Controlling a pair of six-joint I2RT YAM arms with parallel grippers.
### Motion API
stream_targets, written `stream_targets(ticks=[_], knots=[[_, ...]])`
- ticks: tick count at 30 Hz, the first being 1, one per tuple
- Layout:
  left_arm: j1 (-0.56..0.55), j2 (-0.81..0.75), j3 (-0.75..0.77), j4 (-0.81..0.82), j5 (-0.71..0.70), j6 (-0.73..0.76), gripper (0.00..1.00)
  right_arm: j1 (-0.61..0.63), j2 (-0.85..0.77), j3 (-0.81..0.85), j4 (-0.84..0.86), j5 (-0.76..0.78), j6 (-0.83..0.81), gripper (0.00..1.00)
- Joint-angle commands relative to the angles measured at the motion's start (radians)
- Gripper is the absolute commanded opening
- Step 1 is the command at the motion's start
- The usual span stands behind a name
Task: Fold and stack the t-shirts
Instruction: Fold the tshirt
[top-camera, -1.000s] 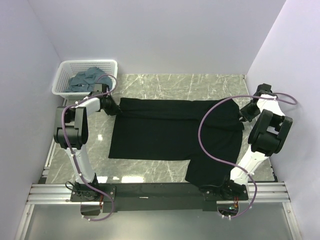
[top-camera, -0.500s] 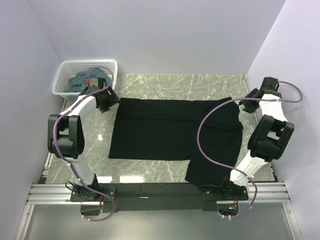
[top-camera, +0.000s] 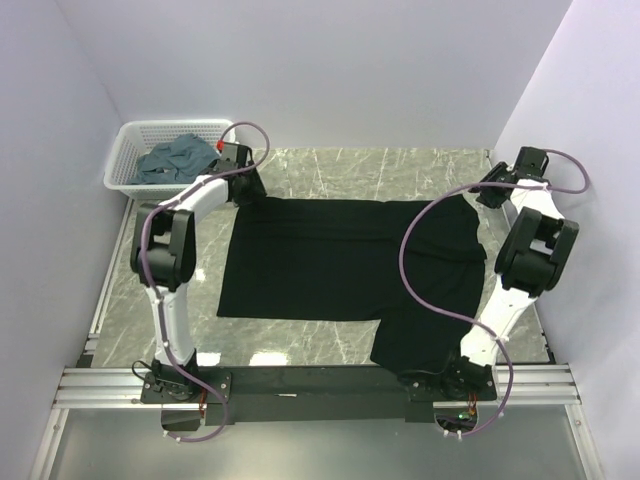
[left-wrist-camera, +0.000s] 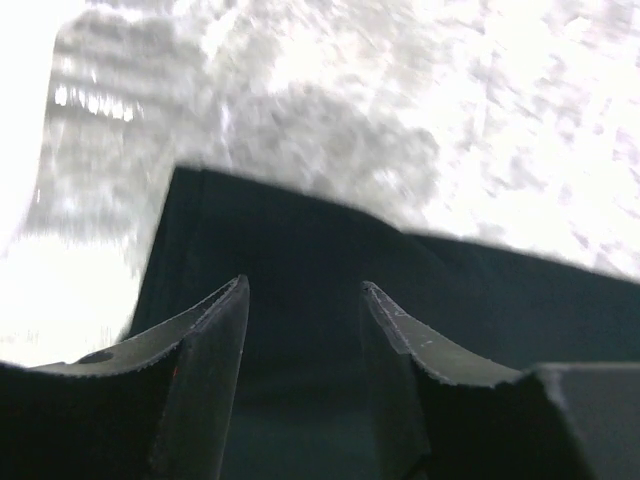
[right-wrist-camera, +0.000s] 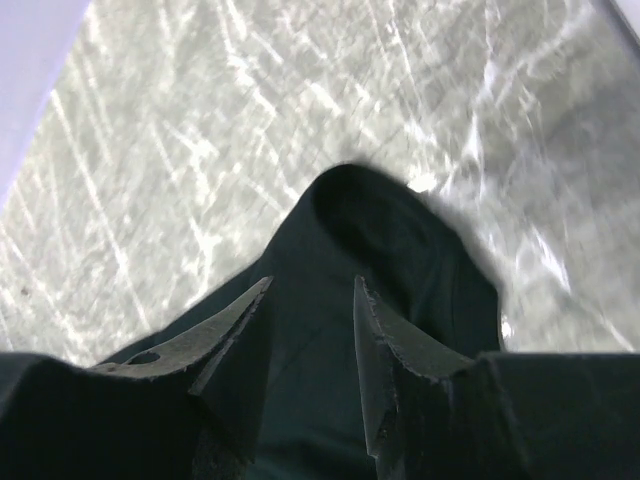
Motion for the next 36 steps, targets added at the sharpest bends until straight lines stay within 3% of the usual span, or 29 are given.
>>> stream_targets(ticks=[1,8,25,32,34,36], knots=[[0.007,0.058,0.104,0.015,-0.016,0.042,0.53,0.001,0.050,0.088,0.008,-0.027,-0.016,0.44],[0.009,0.154,0.138,-0.002,-0.010,0.051,0.53,0.004,0.139,0.133,-0.010,-0.073,-0.033,0.44],[0.018,0.186,0.073,-0.036,-0.031,0.016,0.52,0.006,0.221,0.142,-0.004,-0.147,-0.038,0.41],[0.018,0.197,0.095,-0.079,-0.045,-0.006,0.52,0.001,0.192,0.133,0.004,-0.116,-0.034,0.08],[0.020,0.200,0.098,-0.097,-0.056,-0.012,0.52,-0.002,0.177,0.132,0.001,-0.087,-0.039,0.01],[0.020,0.195,0.087,-0.099,-0.073,-0.019,0.52,-0.013,0.162,0.116,0.010,-0.069,-0.028,0.00]])
